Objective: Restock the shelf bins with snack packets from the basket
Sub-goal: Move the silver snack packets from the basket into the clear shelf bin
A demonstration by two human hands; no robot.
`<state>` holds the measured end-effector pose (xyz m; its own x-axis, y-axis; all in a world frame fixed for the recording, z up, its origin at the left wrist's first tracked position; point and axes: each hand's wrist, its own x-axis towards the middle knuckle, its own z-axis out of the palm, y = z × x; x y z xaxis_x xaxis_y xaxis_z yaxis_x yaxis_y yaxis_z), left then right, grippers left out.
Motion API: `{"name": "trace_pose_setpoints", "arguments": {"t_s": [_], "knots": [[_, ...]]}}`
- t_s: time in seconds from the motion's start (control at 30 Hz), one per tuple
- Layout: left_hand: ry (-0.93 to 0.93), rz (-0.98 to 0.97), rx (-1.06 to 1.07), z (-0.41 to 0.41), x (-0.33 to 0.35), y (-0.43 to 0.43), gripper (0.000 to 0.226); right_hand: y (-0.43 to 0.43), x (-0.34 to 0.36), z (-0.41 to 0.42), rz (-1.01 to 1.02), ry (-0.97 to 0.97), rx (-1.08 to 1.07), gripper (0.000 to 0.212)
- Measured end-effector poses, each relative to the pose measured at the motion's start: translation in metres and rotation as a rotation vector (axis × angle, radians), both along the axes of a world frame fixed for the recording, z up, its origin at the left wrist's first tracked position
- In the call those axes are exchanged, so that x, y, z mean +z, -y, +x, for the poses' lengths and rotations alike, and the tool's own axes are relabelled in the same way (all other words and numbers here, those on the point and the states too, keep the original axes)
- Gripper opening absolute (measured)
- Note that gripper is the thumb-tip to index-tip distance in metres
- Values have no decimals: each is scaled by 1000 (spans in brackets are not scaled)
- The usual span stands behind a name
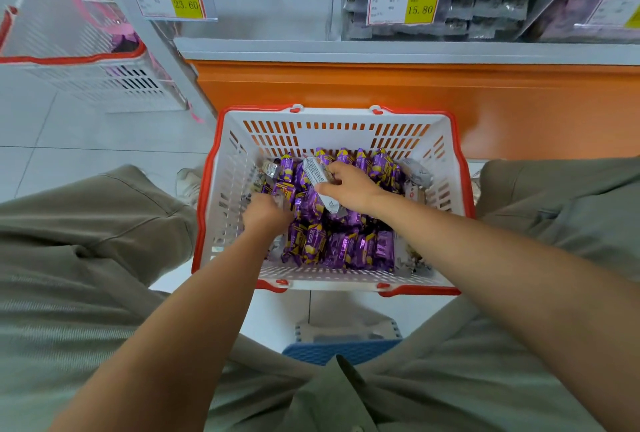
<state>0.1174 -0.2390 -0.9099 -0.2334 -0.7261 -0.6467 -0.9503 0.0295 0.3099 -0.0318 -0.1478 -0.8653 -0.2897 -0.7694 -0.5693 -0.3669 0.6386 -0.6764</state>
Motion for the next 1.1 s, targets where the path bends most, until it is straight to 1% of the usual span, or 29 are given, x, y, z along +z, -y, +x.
{"name": "trace_pose_setpoints", "arguments": {"t_s": [0.07,0.1,0.2,0.27,0.3,0.4,0.43,0.53,0.57,0.6,0.67,0.73,0.83,0.97,1.1], "knots": [[-166,41,154,-4,8,5,25,0,1,-2,-9,-2,-6,54],[-247,85,226,-5,14,7,21,0,2,-3,-13,-4,-9,56],[-408,148,289,-9,26,11,18,-1,8,-6,-38,-17,-43,61],[-500,194,339,-13,33,12,24,-2,13,-7,-61,-23,-74,62],[-536,209,366,-15,37,12,26,-2,16,-7,-74,-24,-83,61],[-619,263,472,-24,51,8,21,-5,25,-6,-100,-11,-87,59],[-643,282,482,-27,55,7,25,-7,26,-6,-103,-7,-81,59],[-688,384,482,-35,67,-1,68,-12,32,-3,-116,10,-69,56],[-704,397,491,-38,68,-3,71,-14,34,-2,-129,24,-74,54],[-720,401,509,-40,70,-4,65,-16,37,-2,-143,35,-73,52],[-781,440,561,-43,75,-7,45,-19,42,-2,-165,53,-69,51],[-807,419,563,-45,79,-11,33,-23,45,-3,-182,66,-70,51],[-795,343,483,-45,82,-16,33,-26,45,-4,-218,71,-94,51],[-807,320,436,-42,83,-18,37,-27,41,-4,-282,43,-118,56],[-847,349,416,-41,84,-22,18,-30,36,-6,-365,0,-111,59]]}}
